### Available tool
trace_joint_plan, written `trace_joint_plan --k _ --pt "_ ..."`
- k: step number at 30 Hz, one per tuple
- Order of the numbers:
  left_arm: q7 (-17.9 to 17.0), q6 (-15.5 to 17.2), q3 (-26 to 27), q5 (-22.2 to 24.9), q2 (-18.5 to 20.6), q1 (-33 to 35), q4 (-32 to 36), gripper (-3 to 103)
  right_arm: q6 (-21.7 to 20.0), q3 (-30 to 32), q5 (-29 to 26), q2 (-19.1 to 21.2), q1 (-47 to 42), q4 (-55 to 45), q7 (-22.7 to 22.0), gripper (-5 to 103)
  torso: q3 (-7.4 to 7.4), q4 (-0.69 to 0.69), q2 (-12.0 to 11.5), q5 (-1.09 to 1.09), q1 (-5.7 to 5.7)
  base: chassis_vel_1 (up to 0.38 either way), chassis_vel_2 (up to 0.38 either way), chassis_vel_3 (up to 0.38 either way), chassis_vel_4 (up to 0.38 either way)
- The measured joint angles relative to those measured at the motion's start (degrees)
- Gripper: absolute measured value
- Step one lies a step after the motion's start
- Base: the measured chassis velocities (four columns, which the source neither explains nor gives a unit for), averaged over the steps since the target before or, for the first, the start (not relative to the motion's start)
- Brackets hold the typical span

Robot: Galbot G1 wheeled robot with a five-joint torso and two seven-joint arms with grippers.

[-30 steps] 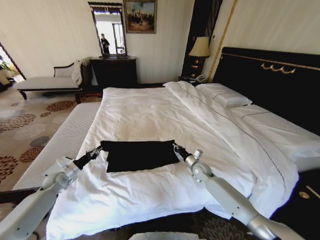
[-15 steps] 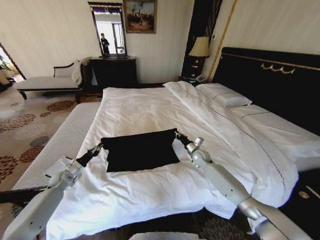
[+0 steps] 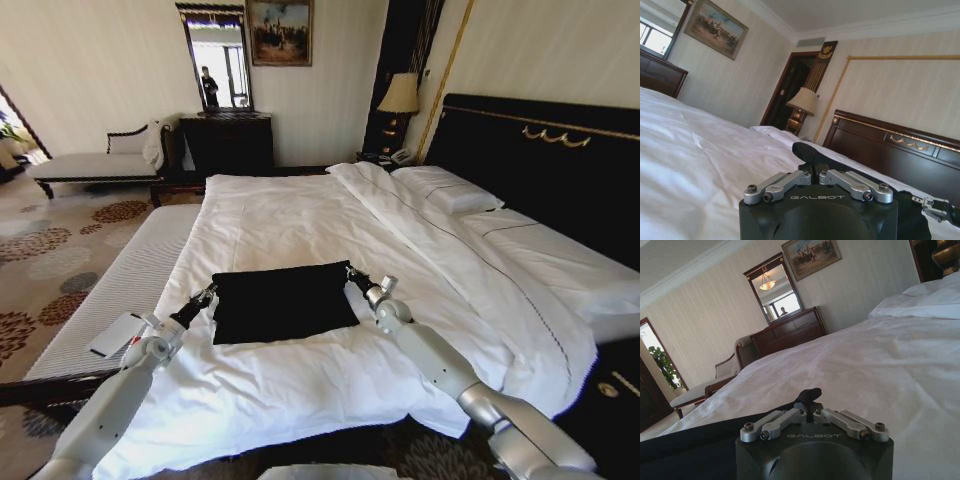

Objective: Fold the clothes on the bed.

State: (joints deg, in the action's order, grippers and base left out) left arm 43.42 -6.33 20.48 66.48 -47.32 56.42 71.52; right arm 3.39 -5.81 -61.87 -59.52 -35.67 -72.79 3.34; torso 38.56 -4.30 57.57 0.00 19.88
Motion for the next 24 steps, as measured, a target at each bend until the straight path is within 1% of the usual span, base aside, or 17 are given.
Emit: trace_joint_plan --k 1,3,5,10,14,18,19,21,24 --pt "1.00 -0.01 0.17 -0.04 1.81 1.41 1.06 2 -0.20 0.16 -0.21 1.08 -1.26 -2.16 -0.58 0 0.00 -0.01 0.00 0.00 0.00 0.000 0.000 0.000 0.000" --pt "2.34 -0.46 0.52 -0.54 4.22 3.70 2.20 2 -0.70 0.39 -0.49 2.77 -3.63 -5.36 -1.36 0 -0.01 -0.01 0.00 0.02 -0.02 0.000 0.000 0.000 0.000" --pt "3.18 -1.21 1.00 -1.15 5.59 5.85 2.56 2 -1.00 0.65 -0.44 3.90 -6.11 -7.64 -1.74 0 -0.01 -0.02 0.01 0.00 -0.03 0.000 0.000 0.000 0.000" --pt "3.87 -2.27 1.50 -2.47 5.72 8.19 2.48 2 -1.07 1.00 0.66 4.26 -9.04 -8.65 -1.69 0 -0.01 0.00 0.00 0.01 -0.03 0.000 0.000 0.000 0.000" --pt "4.18 -2.79 1.32 -3.81 4.40 9.24 2.35 2 -1.14 1.36 1.29 3.90 -10.68 -8.41 -1.72 0 -0.01 -0.01 0.01 -0.01 -0.02 0.000 0.000 0.000 0.000" --pt "7.05 -2.88 1.43 -5.60 4.52 10.84 2.31 2 -1.25 1.41 2.14 4.44 -12.46 -8.41 -1.67 0 -0.01 -0.03 0.01 -0.01 -0.03 0.000 0.000 0.000 0.000" --pt "7.05 -2.88 1.43 -5.60 4.52 10.84 2.31 2 -1.25 1.41 2.14 4.44 -12.46 -8.41 -1.67 0 -0.01 -0.03 0.01 -0.01 -0.03 0.000 0.000 0.000 0.000" --pt "8.58 -3.01 1.90 -6.89 4.96 12.09 1.93 2 -1.18 1.66 2.44 4.38 -12.60 -8.20 -1.60 0 -0.01 -0.02 0.01 0.01 -0.03 0.000 0.000 0.000 0.000" --pt "8.73 -3.19 2.34 -7.69 5.10 12.89 1.62 2 -1.15 1.88 2.68 4.20 -12.53 -8.25 -1.80 0 -0.01 0.01 0.00 0.00 -0.02 0.000 0.000 0.000 0.000"
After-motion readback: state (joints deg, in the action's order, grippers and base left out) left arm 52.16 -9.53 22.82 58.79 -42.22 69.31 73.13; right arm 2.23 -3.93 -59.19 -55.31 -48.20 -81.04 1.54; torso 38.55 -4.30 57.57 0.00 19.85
